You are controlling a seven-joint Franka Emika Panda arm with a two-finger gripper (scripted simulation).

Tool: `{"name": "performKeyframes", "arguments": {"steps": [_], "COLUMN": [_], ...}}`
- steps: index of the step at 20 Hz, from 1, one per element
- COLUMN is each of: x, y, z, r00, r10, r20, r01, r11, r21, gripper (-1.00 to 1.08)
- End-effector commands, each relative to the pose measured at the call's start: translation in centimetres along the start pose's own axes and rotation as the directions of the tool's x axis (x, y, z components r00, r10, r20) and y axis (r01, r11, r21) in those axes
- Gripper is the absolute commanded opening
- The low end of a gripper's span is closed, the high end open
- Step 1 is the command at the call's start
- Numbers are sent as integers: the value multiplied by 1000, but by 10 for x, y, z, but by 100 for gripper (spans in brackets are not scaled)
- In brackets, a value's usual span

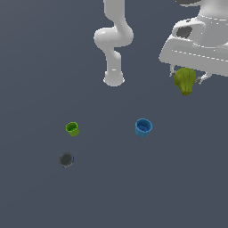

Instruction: Pick up a designated object from a clutter of objects.

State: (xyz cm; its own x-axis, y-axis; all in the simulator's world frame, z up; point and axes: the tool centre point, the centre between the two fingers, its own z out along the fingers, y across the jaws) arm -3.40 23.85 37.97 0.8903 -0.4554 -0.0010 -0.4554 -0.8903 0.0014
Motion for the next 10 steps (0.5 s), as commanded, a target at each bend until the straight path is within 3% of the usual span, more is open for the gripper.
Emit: {"name": "performKeyframes", "arguments": {"steps": [1,10], "x": [-1,-1], "y": [-5,-7], "z": [-6,-8], "r00": [1000,1000], "r10": [1,1], "r20": [-1,-1], "r01": [-1,-1], "r11": [1000,1000], "r21": [1,2], "gripper": [-100,-100]}}
